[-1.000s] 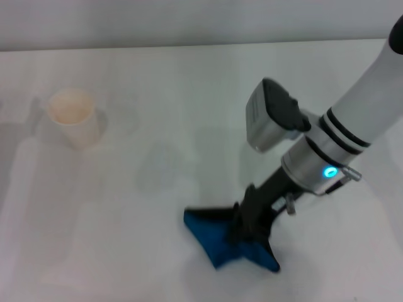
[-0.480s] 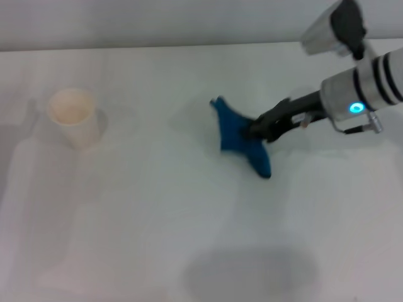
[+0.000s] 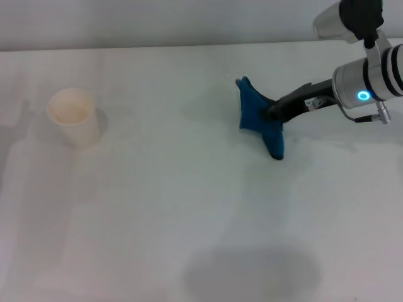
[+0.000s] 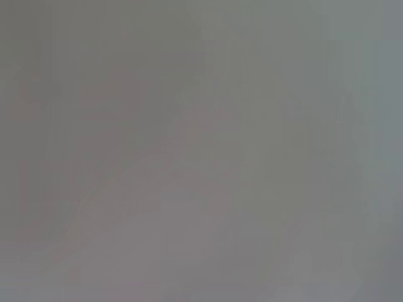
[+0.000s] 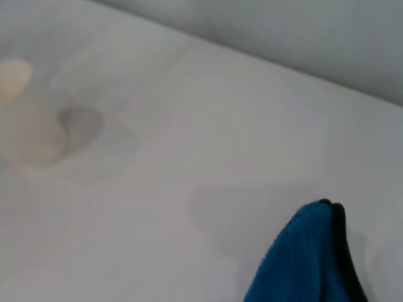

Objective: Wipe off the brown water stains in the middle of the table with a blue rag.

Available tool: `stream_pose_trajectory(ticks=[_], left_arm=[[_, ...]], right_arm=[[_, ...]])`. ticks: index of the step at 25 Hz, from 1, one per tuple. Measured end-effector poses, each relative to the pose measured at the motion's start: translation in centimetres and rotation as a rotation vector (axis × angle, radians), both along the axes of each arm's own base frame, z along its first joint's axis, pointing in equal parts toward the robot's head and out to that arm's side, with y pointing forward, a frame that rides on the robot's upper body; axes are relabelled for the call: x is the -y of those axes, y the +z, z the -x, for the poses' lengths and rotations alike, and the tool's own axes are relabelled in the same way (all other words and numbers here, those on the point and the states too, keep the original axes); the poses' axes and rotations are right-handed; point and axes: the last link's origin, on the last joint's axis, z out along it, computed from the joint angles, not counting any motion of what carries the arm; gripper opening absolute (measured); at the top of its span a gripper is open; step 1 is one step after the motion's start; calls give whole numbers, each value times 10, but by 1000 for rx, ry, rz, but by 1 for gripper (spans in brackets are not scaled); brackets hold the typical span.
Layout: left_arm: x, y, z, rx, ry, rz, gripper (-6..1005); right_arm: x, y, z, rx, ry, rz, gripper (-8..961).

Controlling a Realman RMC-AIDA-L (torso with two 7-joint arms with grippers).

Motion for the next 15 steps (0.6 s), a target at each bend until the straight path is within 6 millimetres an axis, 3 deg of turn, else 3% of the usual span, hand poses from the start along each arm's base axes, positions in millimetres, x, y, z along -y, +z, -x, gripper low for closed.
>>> stream_pose_trajectory(ticks=[13, 15], left_arm=[[1, 1, 5, -9, 24, -7, 877], [2, 1, 5, -9, 26, -7, 877]], right_arm=[[4, -6, 8, 37, 20, 78, 73], [5, -6, 8, 36, 18, 84, 117]])
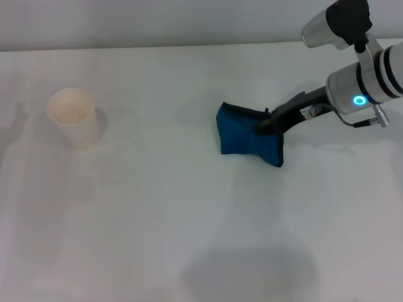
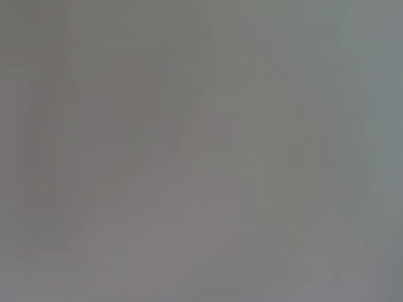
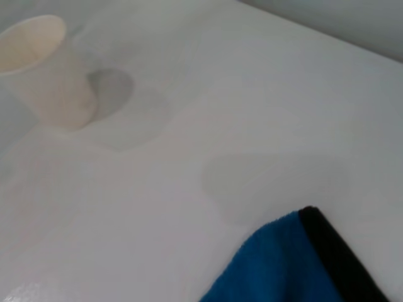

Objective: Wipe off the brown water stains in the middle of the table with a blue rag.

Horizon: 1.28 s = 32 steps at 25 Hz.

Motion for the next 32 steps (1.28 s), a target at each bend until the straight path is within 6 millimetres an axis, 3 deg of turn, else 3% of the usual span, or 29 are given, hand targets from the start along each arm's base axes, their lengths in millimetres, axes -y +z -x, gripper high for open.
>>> stream_pose_trajectory(ticks=[6, 12, 16, 21, 23, 32], left_arm=[[1, 0, 1, 0, 1, -1, 878], [2, -1, 0, 2, -3, -1, 877], [2, -2, -1, 3, -8, 3, 876], [2, -2, -1, 7, -9, 2, 877], [3, -2, -1, 10, -9, 0, 877], [1, 0, -1, 10, -10, -5, 877]], right_arm=[[4, 4, -5, -13, -11, -14, 248], [5, 28, -8, -112, 11, -148, 535], [10, 54, -20, -288, 21, -327, 723], [24, 76, -52, -630, -75, -641, 832], [33, 79, -64, -684, -85, -738, 852], [55, 73, -98, -499, 62, -1041, 843]])
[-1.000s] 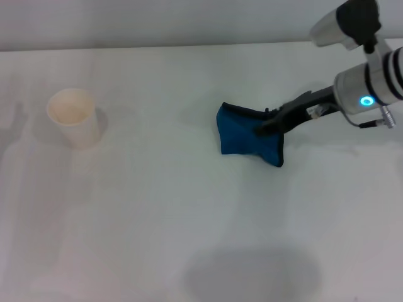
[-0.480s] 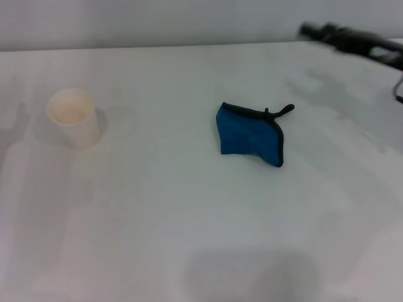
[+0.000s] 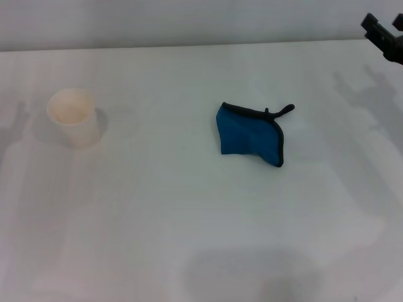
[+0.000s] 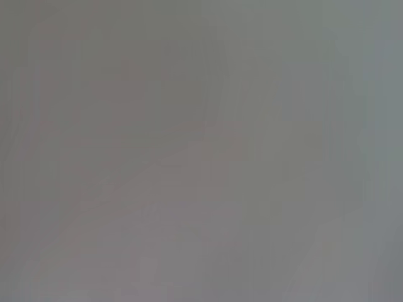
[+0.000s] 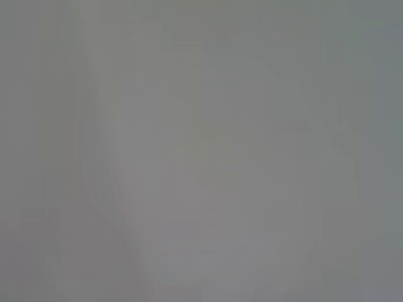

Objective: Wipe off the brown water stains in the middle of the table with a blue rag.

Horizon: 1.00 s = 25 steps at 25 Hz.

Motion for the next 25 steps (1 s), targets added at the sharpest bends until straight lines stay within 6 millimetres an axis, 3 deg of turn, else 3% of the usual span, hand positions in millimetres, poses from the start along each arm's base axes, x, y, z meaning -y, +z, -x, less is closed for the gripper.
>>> stream_pose_trajectory(ticks=[5, 12, 25], left_arm=[[-2, 0, -1, 1, 4, 2, 876], [-2, 7, 4, 31, 38, -47, 876], [-11, 8, -4, 35, 16, -54, 877]], right_arm=[[0, -8, -13, 127, -80, -55, 841], [-4, -6, -24, 131, -177, -72, 840], [-25, 4, -17, 163, -194, -111, 841]])
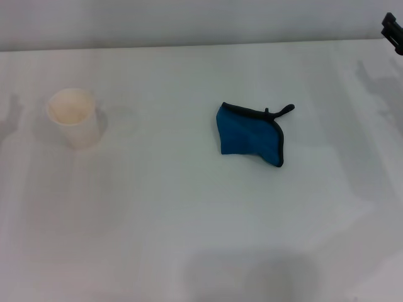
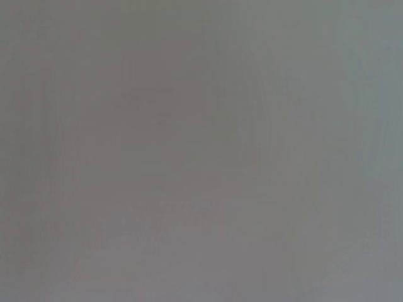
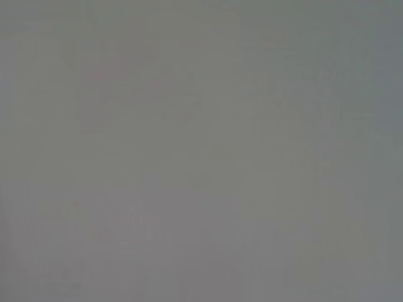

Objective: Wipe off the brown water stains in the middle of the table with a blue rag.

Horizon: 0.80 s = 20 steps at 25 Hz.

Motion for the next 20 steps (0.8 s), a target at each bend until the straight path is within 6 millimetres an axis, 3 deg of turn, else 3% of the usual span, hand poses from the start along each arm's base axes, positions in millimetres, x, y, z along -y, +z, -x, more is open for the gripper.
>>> stream_pose_trajectory(ticks=[10, 20], left_arm=[[-1, 2, 1, 13, 11, -18, 877], [-5, 1, -1, 12, 16, -8, 877]], right_arm=[[-12, -1, 10, 53, 16, 7, 841], [-25, -7, 17, -7, -20, 12, 840]])
